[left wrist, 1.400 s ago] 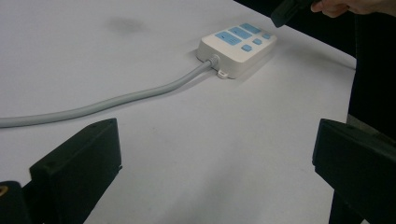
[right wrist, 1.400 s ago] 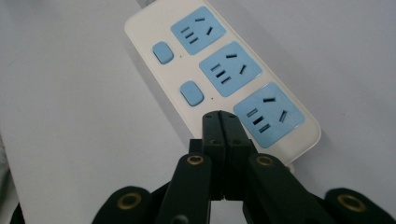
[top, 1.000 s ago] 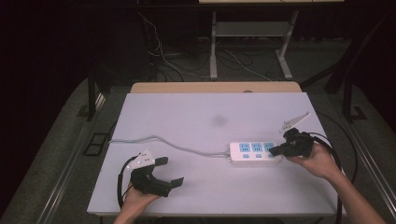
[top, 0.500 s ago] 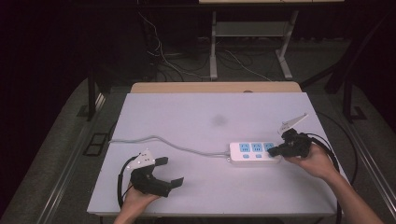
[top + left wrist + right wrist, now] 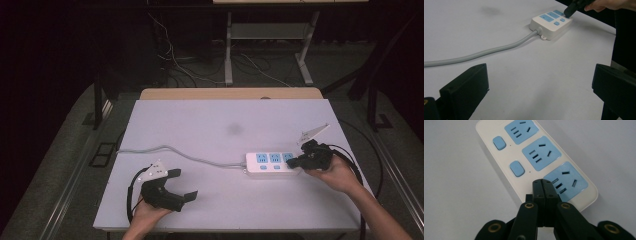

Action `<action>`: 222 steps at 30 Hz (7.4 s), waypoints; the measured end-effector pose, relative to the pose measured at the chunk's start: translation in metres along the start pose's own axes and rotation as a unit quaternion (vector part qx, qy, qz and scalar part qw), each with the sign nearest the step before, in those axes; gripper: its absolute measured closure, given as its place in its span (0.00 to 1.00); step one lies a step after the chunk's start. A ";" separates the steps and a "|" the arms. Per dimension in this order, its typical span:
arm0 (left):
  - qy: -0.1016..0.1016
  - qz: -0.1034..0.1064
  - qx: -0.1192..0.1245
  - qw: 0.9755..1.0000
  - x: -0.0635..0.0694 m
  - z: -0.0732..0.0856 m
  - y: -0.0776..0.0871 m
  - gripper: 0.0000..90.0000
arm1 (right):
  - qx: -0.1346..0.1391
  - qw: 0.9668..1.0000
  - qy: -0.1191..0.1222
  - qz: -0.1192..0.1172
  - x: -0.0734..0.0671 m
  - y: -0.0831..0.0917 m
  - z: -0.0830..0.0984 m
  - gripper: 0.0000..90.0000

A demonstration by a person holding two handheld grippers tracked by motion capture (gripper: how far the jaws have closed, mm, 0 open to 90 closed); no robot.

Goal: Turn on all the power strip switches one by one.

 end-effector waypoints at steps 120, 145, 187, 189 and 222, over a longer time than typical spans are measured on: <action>0.008 -0.001 0.005 1.000 -0.003 0.000 0.003 0.00 | -0.027 0.999 0.026 -0.023 -0.019 -0.025 -0.027 1.00; 0.013 -0.001 0.007 1.000 -0.005 0.000 0.004 0.00 | -0.016 0.999 0.019 -0.030 -0.027 -0.015 -0.029 1.00; 0.015 -0.004 0.011 1.000 -0.006 -0.001 0.005 0.00 | -0.036 0.997 0.053 -0.043 -0.042 -0.035 -0.064 1.00; 0.016 -0.004 0.012 1.000 -0.007 -0.001 0.006 0.00 | -0.036 0.997 0.052 -0.044 -0.041 -0.037 -0.064 1.00; 0.013 -0.002 0.012 1.000 -0.004 -0.002 0.005 0.00 | -0.035 0.998 0.039 -0.042 -0.035 -0.049 -0.057 1.00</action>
Point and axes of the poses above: each handheld gripper's, and its own axes: y roughly backward along the jaws, z roughly out of its underside, x roughly to its right, the point moved 8 cm from there along -y, roughly forward along the jaws, and after that the axes turned 12 degrees about -z, right-handed, at the moved point
